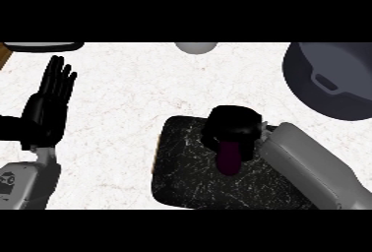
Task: Pick the eggplant from the tray and place it in the pot
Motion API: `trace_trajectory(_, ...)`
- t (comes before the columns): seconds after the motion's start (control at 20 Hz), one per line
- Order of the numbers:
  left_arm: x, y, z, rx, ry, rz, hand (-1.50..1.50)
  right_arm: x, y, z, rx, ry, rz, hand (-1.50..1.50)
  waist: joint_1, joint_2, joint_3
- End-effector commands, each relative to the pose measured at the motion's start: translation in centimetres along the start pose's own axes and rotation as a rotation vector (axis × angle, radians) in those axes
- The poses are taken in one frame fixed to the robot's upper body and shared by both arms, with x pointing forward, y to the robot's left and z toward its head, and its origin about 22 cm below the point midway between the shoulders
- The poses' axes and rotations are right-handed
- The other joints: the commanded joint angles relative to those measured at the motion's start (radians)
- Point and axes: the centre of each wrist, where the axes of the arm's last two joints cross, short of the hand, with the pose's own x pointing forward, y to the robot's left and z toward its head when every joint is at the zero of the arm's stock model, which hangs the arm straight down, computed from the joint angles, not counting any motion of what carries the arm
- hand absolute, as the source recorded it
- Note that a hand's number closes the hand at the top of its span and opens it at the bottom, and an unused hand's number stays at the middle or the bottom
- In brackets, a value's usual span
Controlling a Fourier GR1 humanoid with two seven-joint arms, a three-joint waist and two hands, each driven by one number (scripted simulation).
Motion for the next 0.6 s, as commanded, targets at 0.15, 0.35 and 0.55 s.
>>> trace_trajectory(0.15, 0.1, 0.6, 0.0, 0.023, -0.001, -0.008, 0.00, -5.1, -3.2, 4.1, -0.382, 0.762, -0.092, 1.50, -0.034, -0.011, 0.000)
trace_trajectory(0.35, -0.6, 0.7, 0.5, 0.011, 0.028, -0.011, 0.00, -6.1, -7.4, 4.7, -0.604, 1.120, -0.027, 1.50, -0.002, -0.017, -0.006)
trace_trajectory(0.55, -0.5, -0.2, 0.4, -0.015, 0.014, -0.003, 0.00, -6.2, -11.1, 4.2, -0.853, 1.406, 0.040, 1.50, 0.031, -0.006, -0.005)
